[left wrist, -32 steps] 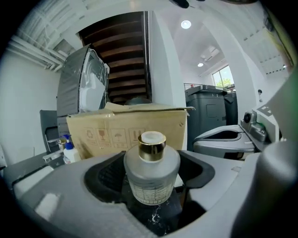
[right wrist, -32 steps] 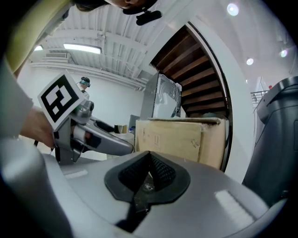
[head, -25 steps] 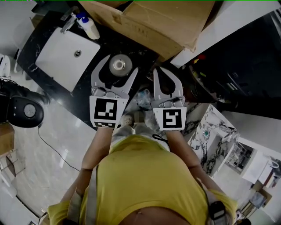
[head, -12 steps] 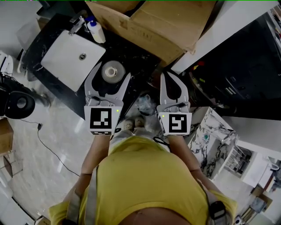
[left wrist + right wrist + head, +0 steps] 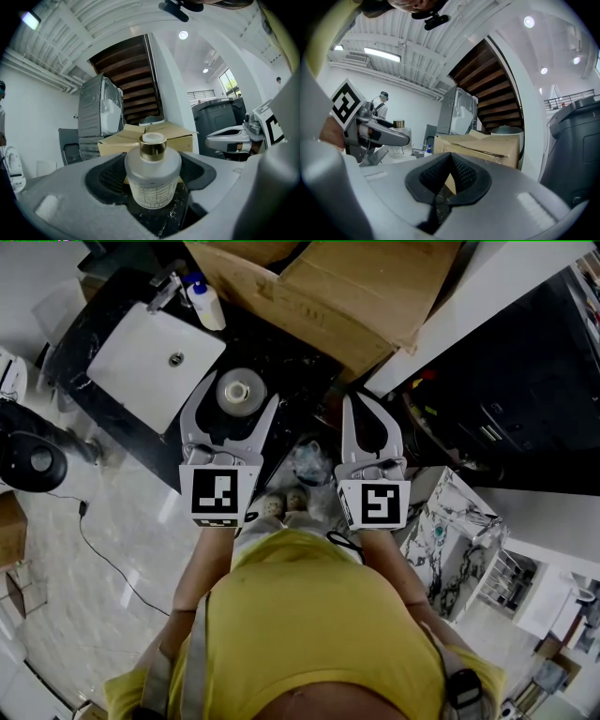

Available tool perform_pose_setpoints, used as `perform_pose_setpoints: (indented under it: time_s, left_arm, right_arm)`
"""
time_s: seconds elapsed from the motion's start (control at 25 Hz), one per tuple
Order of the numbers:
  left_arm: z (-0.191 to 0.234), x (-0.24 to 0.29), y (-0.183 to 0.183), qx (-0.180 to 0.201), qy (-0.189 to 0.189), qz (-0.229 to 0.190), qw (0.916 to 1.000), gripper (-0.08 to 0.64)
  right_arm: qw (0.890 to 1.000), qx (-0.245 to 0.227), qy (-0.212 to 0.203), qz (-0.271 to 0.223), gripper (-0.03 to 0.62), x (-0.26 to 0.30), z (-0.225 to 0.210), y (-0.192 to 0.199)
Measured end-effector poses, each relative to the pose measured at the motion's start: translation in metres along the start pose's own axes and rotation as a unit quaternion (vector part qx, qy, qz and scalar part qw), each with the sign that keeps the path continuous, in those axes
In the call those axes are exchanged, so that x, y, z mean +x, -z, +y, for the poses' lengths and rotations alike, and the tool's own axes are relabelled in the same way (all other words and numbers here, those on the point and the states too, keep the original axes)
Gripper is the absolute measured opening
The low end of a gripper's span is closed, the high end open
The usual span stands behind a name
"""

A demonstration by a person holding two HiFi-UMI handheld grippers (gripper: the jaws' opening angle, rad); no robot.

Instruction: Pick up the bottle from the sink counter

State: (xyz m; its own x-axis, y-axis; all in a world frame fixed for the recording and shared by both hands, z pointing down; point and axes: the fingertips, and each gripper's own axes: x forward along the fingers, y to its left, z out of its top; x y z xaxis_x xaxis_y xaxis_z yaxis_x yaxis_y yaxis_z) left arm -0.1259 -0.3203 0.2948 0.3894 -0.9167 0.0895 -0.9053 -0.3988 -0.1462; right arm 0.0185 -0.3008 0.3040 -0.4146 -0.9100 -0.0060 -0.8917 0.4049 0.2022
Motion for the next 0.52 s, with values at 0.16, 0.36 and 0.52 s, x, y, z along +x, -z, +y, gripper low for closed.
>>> perform_pose_setpoints:
  time_s: [0.16, 0.36, 0.52]
  left_arm:
    - [-0.0008, -0.0006, 0.0003, 0.000, 0.002, 0.000, 1.0000, 0.337]
    - [-0.0023, -0.0012, 0.0015, 0.001, 0.003, 0.002, 1.0000, 0.337]
    - [-0.0033, -0.0037, 0.0031, 0.001, 0.003, 0.002, 1.0000, 0.337]
  right_arm:
    - [1.000, 0.000, 0.001, 0.002, 0.002, -0.0017, 0.0002, 0.0005]
    - [1.000, 0.002, 0.001, 0.003, 0.000, -0.0036, -0.0001, 0.0018]
    - [1.000, 0.000, -0.003, 0.003, 0.002, -0.0050, 0.0032, 0.0025]
